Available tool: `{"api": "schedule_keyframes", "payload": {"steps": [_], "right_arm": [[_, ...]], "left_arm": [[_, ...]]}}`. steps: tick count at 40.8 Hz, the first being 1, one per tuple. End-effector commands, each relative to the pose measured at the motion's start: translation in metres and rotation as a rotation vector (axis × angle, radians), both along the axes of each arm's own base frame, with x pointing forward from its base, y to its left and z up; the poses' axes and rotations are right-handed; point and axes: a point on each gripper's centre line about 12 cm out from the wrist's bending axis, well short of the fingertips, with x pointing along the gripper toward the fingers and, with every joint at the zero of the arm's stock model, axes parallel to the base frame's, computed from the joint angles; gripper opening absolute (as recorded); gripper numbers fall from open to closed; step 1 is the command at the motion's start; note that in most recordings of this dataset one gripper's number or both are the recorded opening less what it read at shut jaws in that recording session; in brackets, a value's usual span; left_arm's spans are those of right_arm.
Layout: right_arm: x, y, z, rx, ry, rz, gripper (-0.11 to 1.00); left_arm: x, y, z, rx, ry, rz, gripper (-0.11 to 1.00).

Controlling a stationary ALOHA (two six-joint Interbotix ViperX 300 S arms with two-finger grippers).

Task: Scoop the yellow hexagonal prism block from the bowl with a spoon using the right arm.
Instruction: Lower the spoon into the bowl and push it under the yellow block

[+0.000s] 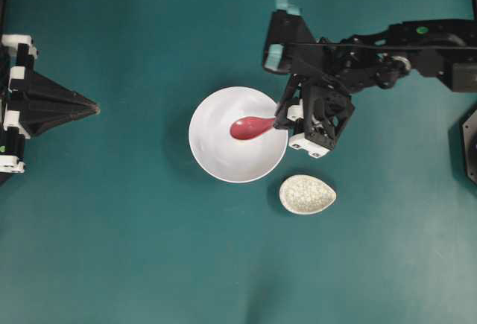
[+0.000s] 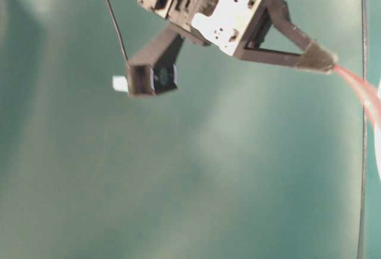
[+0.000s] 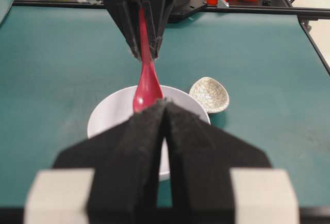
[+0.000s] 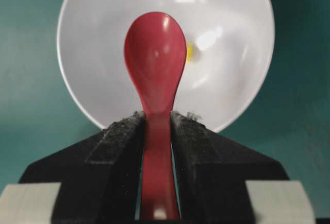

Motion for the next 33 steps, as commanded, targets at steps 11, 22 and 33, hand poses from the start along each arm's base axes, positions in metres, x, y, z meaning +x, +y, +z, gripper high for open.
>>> {"api": "schedule_keyframes", "payload": {"steps": [11, 22, 33], "right_arm": [[0.001, -0.007, 0.003, -0.056, 0.176, -0.035, 0.23], [0.001, 0.001, 0.003, -0.066, 0.196, -0.007, 0.23], [0.003, 0.006, -0.001, -0.071, 0.204, 0.008, 0.23]], "left_arm": [[0.003, 0.0, 0.008, 0.002, -0.02, 0.0, -0.01], [0.003, 0.0, 0.008, 0.002, -0.018, 0.0, -0.01], [0.003, 0.0, 0.008, 0.002, -0.018, 0.0, -0.01]]}}
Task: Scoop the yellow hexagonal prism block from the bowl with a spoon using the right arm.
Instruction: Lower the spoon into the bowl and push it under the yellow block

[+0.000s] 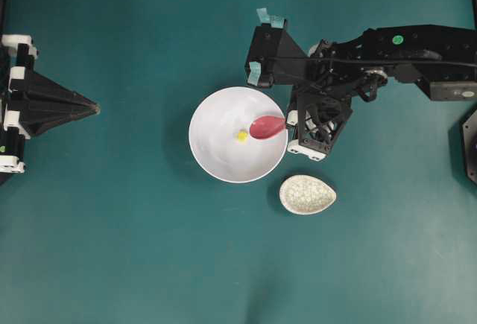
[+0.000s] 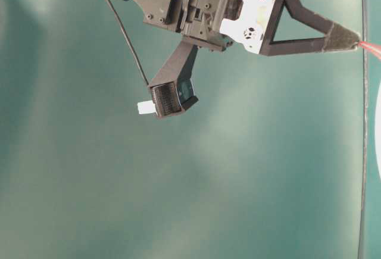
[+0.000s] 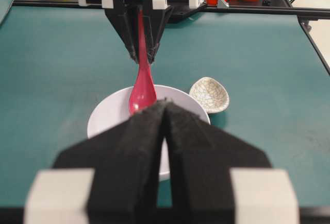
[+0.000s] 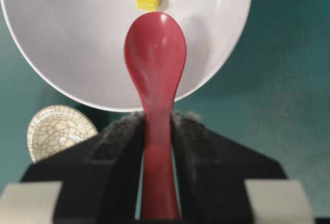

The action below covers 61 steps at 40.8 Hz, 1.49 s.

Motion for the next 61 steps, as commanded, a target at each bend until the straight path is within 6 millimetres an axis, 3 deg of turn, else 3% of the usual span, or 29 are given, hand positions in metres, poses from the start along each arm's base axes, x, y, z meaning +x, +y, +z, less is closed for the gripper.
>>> {"api": "schedule_keyframes", "payload": {"steps": [1, 39, 61], "right_arm": [[0.005, 0.002, 0.009, -0.007, -0.033, 0.006, 0.23], [0.035, 0.008, -0.022, -0.027, -0.109, 0.015, 0.23], [0.057, 0.003, -0.011, -0.075, -0.257, 0.016, 0.23]], "left_arm": [[0.003, 0.0, 0.008, 0.002, -0.02, 0.0, -0.01], [0.003, 0.0, 0.008, 0.002, -0.02, 0.0, -0.01], [0.003, 0.0, 0.008, 0.0, -0.017, 0.0, -0.01]]}}
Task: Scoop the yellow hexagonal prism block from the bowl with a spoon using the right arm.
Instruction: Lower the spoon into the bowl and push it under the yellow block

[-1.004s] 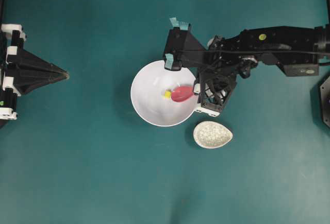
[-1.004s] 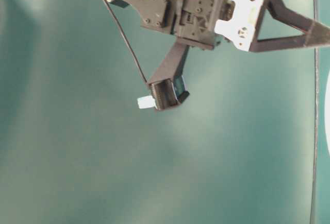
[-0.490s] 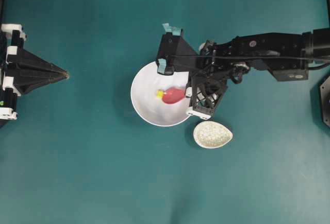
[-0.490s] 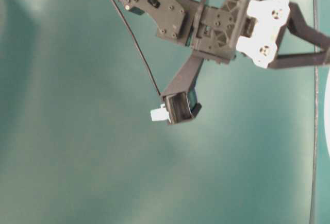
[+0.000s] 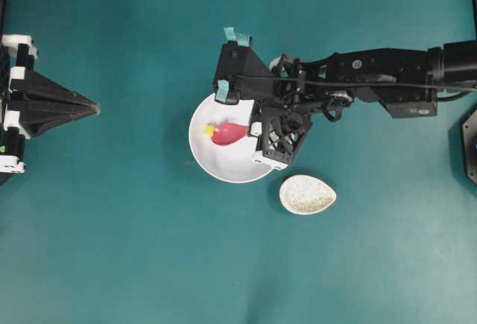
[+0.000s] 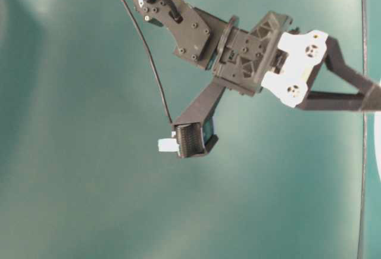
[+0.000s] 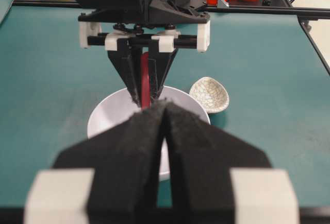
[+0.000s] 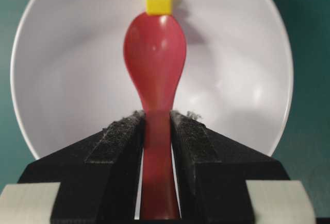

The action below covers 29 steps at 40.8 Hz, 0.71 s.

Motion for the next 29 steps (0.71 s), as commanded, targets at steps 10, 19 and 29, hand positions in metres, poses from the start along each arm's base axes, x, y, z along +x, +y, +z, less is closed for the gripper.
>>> {"api": "schedule_keyframes", "payload": {"steps": [10, 19, 29], "right_arm": [[0.011, -0.001, 0.025, -0.014, -0.09, 0.002, 0.23], [0.009, -0.001, 0.039, -0.017, -0.122, 0.002, 0.23], [0.007, -0.001, 0.045, -0.018, -0.135, 0.002, 0.23]], "left_arm": [[0.003, 0.0, 0.008, 0.002, -0.018, 0.0, -0.01], [0.003, 0.0, 0.008, 0.002, -0.018, 0.0, -0.01], [0.003, 0.0, 0.007, 0.002, -0.015, 0.0, -0.01]]}}
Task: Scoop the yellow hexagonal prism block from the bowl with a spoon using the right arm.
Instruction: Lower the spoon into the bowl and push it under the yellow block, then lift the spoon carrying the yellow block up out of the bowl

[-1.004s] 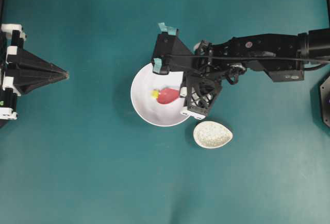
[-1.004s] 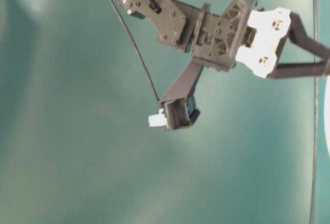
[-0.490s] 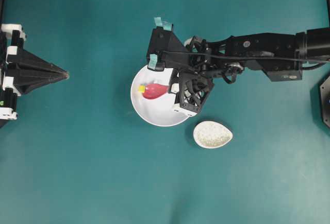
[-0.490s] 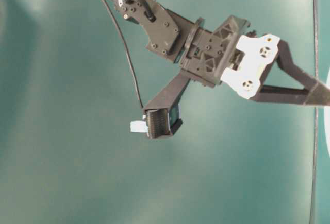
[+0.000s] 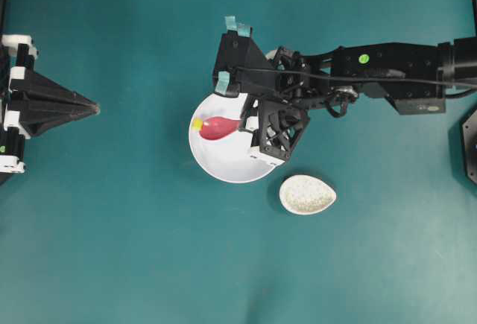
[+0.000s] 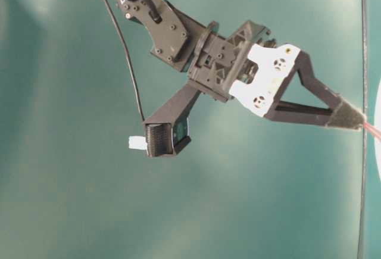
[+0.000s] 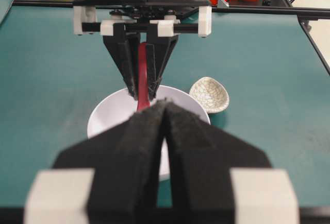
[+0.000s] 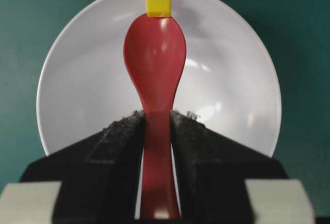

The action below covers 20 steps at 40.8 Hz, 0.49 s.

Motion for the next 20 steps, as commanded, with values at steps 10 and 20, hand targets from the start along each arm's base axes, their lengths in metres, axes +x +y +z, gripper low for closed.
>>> {"api": "schedule_keyframes", "payload": {"steps": [10, 20], "right_arm": [[0.0023, 0.0002, 0.0218, -0.009, -0.061, 0.003, 0.23], [0.0037, -0.0002, 0.0224, -0.012, -0.079, 0.001, 0.23]], "left_arm": [[0.0025, -0.0001, 0.0081, 0.002, -0.02, -0.001, -0.01], [0.0025, 0.0003, 0.0081, 0.0, -0.02, 0.001, -0.01]]}}
